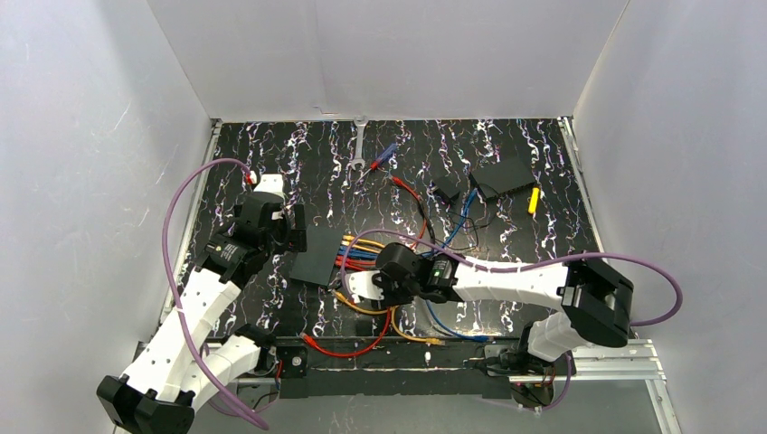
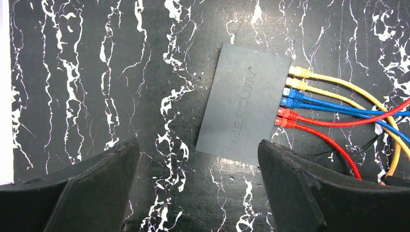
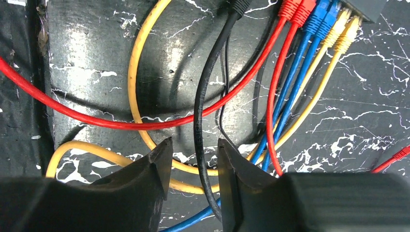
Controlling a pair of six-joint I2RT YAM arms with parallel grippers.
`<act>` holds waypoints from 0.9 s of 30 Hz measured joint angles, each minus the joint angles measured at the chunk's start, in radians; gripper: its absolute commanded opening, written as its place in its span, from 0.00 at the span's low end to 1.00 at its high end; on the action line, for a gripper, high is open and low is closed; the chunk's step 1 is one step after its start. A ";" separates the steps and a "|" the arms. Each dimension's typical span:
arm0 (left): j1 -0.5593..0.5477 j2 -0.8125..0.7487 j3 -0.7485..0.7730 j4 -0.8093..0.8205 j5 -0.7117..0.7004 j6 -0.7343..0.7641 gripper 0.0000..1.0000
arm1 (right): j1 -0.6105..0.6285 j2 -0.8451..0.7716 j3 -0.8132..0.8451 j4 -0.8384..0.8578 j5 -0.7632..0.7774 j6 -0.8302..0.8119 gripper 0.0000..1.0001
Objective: Insert the plug into the switch port
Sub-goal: Pick up the connector from the center of the board.
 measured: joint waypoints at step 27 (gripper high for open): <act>0.000 -0.004 -0.007 0.006 -0.033 0.001 0.97 | -0.109 0.197 0.262 0.208 -0.084 0.641 0.63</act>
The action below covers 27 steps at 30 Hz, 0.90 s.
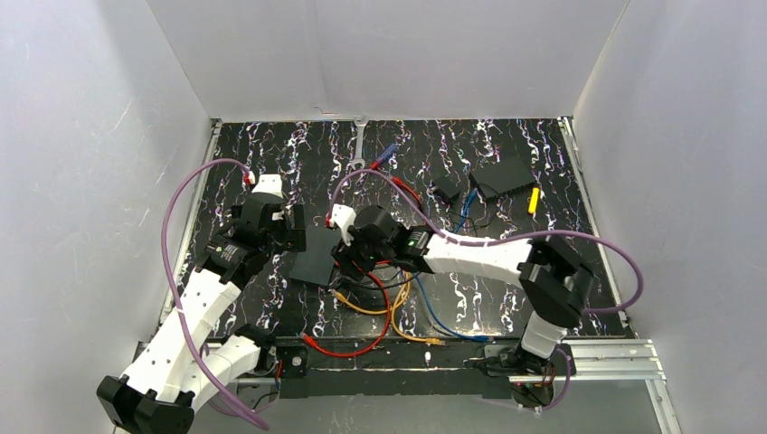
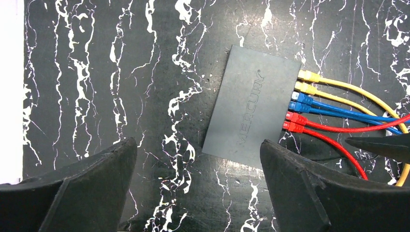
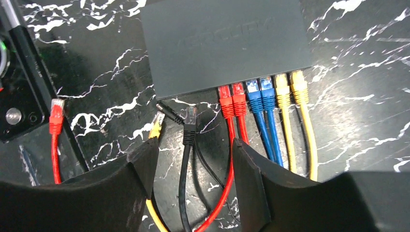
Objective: Insert the plug into the switch port
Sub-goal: Pick up the connector from the center of the board.
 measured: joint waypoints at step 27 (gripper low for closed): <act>0.038 0.000 0.000 -0.015 -0.045 -0.016 0.98 | -0.002 0.282 0.210 -0.187 -0.020 0.134 0.43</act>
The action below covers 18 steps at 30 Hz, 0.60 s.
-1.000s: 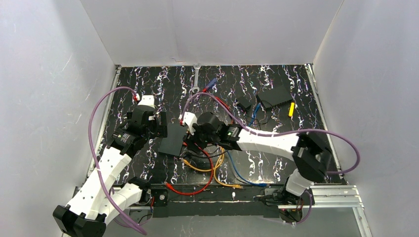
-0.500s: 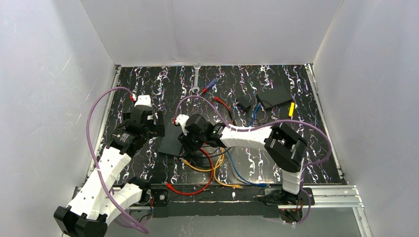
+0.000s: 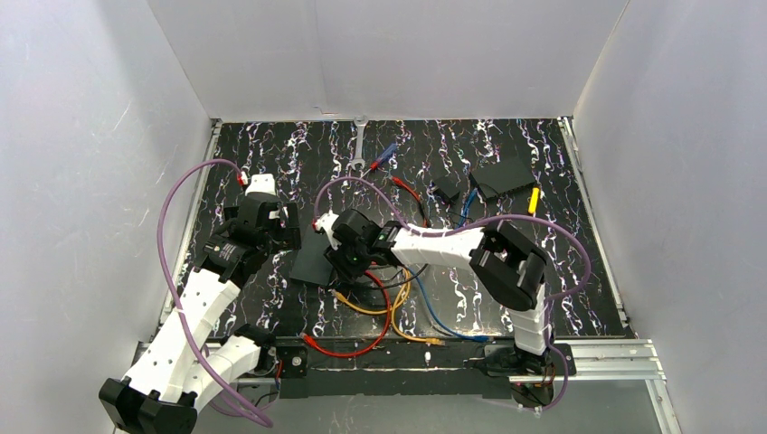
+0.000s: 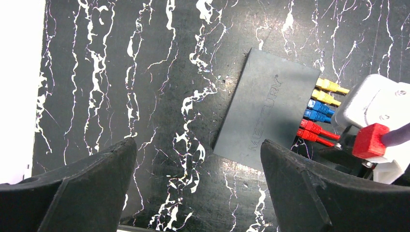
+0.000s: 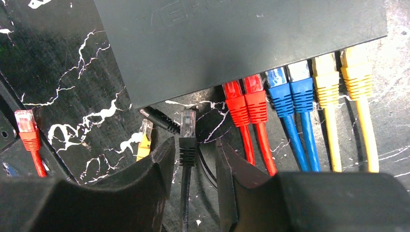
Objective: Insert the plug into the switch port
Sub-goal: Pick up the connector from the center of the board.
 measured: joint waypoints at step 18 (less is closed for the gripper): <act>0.000 0.001 0.000 0.000 0.000 0.000 0.98 | 0.001 0.040 0.020 -0.063 -0.010 -0.020 0.01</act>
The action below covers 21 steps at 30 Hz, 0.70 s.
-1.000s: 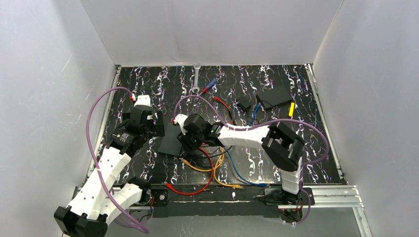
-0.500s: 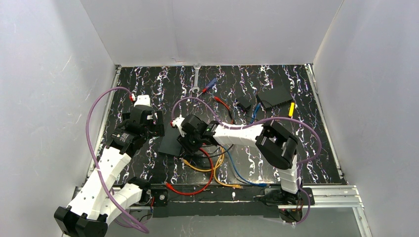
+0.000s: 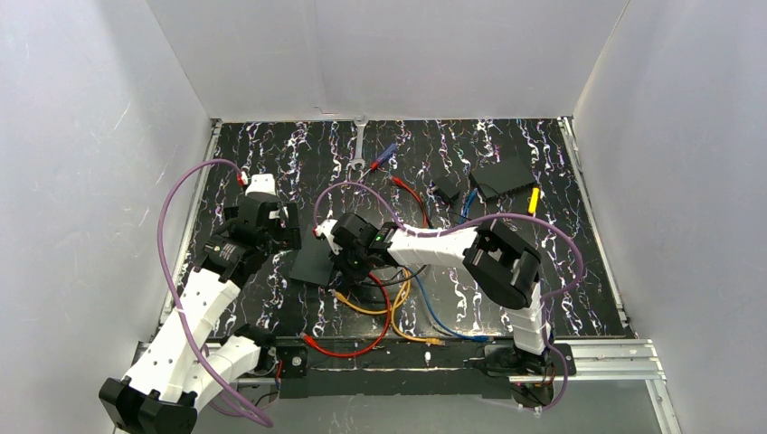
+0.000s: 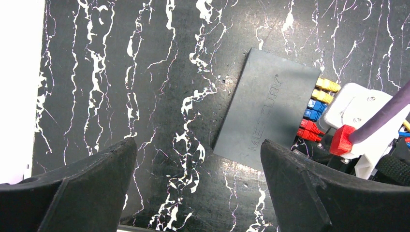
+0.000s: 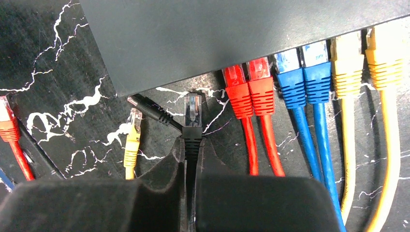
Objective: Insert the plug into the switch port
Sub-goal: Pick up the connector from the center of the board.
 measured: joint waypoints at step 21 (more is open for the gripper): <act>0.171 0.235 -0.002 0.023 0.222 -0.037 0.98 | 0.000 -0.145 -0.302 0.364 -0.011 -0.191 0.01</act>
